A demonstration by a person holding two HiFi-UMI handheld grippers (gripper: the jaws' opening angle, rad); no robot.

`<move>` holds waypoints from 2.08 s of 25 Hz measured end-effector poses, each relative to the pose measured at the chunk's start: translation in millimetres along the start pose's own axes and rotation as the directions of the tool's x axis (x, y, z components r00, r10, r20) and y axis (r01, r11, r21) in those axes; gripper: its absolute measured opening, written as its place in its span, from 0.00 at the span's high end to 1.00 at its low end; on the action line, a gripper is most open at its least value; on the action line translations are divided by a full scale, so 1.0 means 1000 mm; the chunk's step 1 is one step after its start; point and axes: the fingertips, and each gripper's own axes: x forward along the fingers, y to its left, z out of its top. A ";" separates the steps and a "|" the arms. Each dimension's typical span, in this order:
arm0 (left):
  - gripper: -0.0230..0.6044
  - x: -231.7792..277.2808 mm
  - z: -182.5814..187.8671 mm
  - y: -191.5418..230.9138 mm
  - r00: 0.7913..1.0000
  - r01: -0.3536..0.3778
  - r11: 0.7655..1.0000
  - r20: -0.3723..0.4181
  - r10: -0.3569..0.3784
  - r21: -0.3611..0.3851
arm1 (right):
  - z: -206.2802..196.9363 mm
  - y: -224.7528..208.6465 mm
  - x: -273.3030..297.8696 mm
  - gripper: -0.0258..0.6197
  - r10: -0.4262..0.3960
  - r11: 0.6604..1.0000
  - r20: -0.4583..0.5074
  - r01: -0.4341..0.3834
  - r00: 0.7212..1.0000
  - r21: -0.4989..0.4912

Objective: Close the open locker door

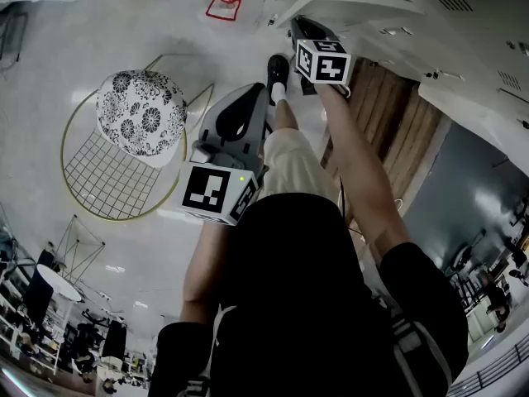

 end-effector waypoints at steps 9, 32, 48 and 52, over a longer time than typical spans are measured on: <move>0.93 -0.003 -0.001 0.003 1.000 -0.018 1.000 -0.005 0.018 0.002 | 0.011 -0.008 0.014 0.89 -0.017 1.000 0.010 0.017 1.000 0.003; 0.94 0.012 0.003 0.015 0.999 -0.034 0.999 -0.004 0.034 -0.013 | 0.050 -0.027 0.048 0.93 -0.048 0.998 0.020 0.049 0.999 -0.026; 0.94 0.015 0.005 0.019 0.999 -0.046 0.999 0.002 0.046 -0.018 | 0.066 -0.041 0.062 0.95 -0.087 0.995 0.034 0.088 0.996 -0.036; 0.94 0.017 0.007 0.021 0.999 -0.045 0.999 0.003 0.045 -0.020 | 0.067 -0.043 0.064 0.95 -0.090 0.996 0.035 0.090 0.995 -0.024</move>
